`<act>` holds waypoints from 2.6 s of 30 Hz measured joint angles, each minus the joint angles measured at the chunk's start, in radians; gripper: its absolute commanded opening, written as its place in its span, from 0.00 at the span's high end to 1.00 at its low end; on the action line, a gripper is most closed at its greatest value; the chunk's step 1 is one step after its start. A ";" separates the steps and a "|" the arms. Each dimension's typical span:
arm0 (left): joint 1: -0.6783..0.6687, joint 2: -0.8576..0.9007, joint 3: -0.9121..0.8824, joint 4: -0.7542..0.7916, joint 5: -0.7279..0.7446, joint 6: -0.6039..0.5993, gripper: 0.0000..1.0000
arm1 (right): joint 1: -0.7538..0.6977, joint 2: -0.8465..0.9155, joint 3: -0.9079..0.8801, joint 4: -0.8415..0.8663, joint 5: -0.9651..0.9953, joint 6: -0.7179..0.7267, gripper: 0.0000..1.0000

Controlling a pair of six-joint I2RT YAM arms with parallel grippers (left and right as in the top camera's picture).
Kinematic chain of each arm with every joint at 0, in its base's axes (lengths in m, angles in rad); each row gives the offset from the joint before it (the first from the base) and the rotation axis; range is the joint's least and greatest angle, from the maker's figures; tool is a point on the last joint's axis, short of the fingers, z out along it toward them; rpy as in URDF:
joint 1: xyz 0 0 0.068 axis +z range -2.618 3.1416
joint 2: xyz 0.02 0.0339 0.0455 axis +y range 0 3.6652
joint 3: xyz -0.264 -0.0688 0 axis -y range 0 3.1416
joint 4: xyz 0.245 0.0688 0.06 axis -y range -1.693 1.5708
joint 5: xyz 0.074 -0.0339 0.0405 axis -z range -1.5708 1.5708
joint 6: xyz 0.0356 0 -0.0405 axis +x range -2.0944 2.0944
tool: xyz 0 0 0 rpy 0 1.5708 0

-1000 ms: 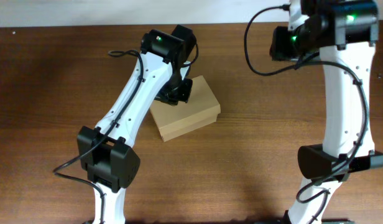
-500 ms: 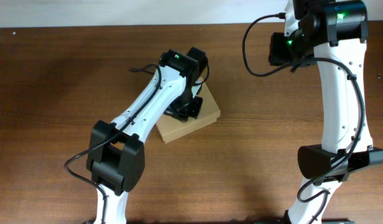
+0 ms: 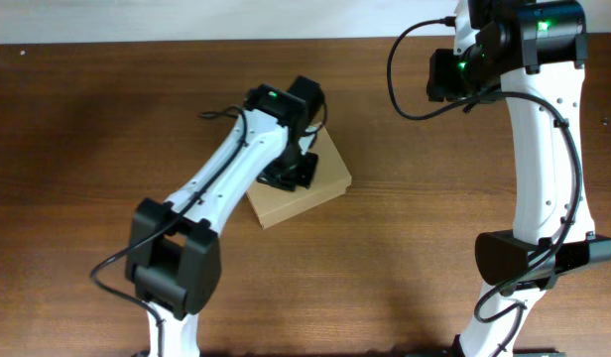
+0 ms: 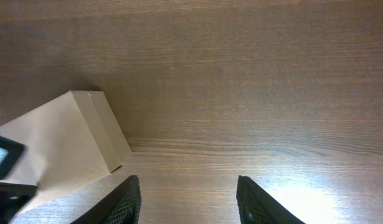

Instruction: Pack container

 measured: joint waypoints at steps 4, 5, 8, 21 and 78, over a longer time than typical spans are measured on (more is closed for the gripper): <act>0.090 -0.078 0.000 -0.042 -0.042 0.000 0.98 | 0.000 0.000 0.000 -0.008 0.006 0.000 0.49; 0.121 -0.105 0.000 -0.063 -0.058 0.000 0.98 | 0.000 0.001 -0.001 -0.013 0.007 0.000 0.50; 0.197 -0.160 0.002 -0.119 -0.091 0.000 0.98 | 0.000 0.003 -0.027 -0.015 0.010 -0.003 0.54; 0.284 -0.181 -0.241 0.002 -0.114 0.004 0.98 | 0.003 0.037 -0.349 0.026 0.005 -0.004 0.54; 0.563 -0.093 0.005 0.380 0.067 0.160 0.54 | 0.014 0.045 -0.223 0.425 0.161 -0.029 0.47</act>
